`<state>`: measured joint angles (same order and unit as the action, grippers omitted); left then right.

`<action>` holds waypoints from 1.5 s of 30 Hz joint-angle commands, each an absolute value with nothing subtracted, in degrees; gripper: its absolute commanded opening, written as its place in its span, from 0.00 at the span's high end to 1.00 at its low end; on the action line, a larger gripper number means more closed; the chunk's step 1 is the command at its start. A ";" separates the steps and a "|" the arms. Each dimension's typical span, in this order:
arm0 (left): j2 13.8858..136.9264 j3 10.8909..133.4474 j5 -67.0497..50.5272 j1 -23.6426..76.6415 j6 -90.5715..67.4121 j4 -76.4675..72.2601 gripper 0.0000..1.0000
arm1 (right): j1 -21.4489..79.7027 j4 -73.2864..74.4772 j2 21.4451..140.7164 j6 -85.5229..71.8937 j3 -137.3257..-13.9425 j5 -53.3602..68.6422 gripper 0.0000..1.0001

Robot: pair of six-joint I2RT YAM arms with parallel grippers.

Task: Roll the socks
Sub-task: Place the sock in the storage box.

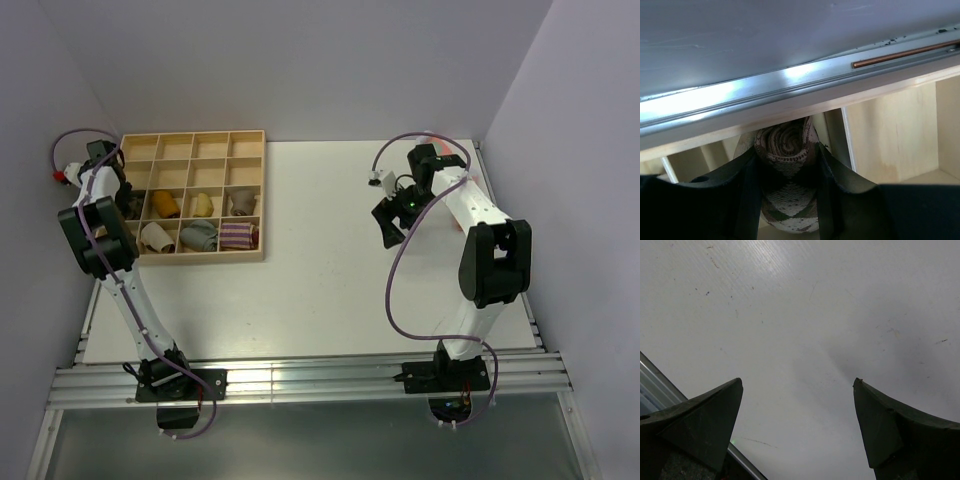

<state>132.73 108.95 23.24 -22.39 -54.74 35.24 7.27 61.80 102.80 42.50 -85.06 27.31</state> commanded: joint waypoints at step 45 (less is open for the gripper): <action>135.44 115.05 29.53 -20.48 -56.52 60.29 0.39 | 7.82 61.35 103.62 44.03 -85.25 25.49 0.02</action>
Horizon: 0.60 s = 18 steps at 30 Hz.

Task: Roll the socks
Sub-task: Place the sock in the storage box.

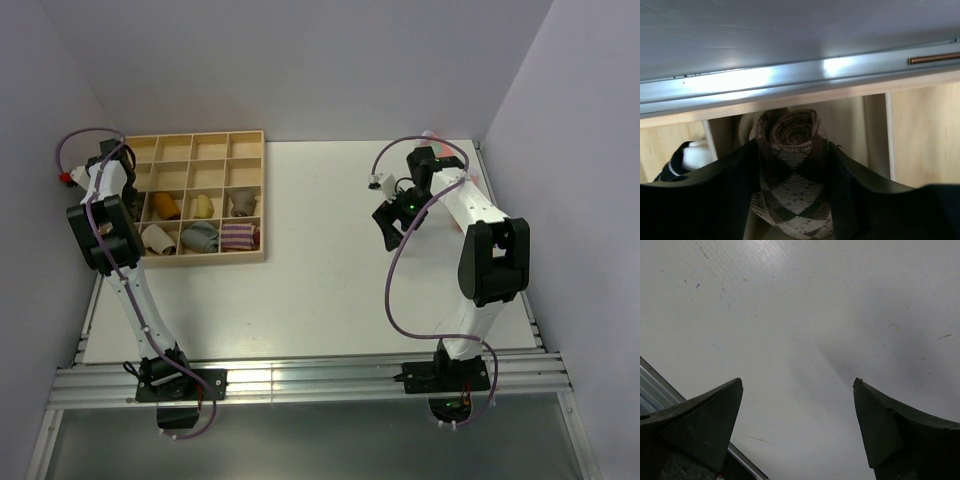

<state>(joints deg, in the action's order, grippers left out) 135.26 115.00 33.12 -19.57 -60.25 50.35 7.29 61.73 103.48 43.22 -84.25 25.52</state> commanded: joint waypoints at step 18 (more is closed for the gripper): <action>132.54 119.96 27.25 -20.30 -55.81 61.00 0.23 | 7.82 61.35 104.06 44.12 -85.96 25.31 0.02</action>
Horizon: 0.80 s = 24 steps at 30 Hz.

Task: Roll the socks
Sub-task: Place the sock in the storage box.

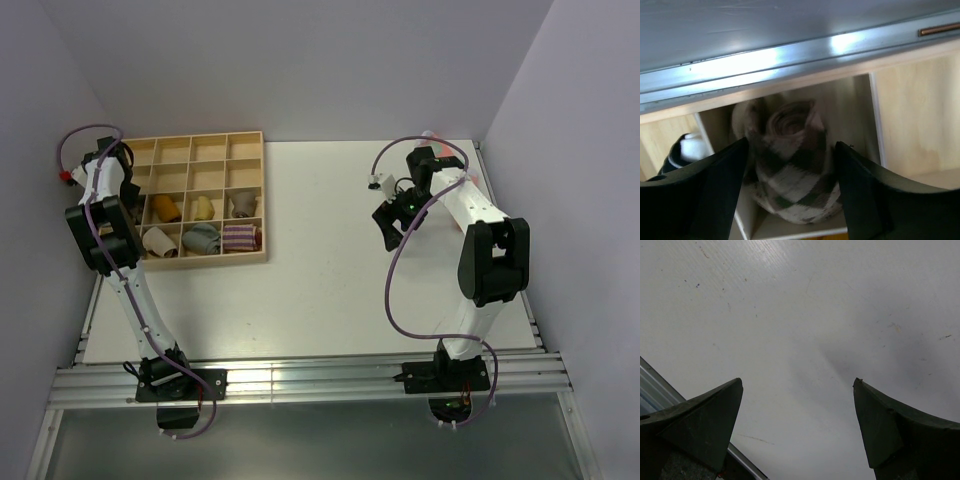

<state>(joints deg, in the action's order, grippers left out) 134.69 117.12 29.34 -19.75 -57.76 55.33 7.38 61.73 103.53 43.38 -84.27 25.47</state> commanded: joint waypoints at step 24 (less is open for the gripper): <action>130.61 121.56 27.95 -20.30 -56.87 63.28 0.16 | 7.82 61.26 104.68 44.47 -86.05 25.22 0.02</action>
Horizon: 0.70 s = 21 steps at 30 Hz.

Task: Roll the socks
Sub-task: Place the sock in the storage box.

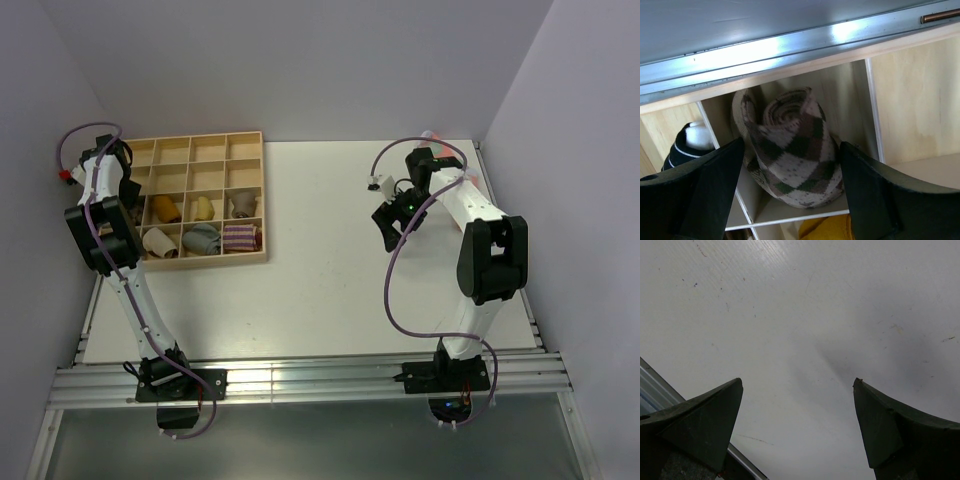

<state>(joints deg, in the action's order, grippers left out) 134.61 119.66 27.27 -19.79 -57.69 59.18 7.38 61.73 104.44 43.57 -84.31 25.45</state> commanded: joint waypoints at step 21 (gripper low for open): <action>129.11 123.22 26.19 -20.39 -57.39 64.33 0.19 | 7.73 61.44 104.41 44.74 -86.40 25.14 0.02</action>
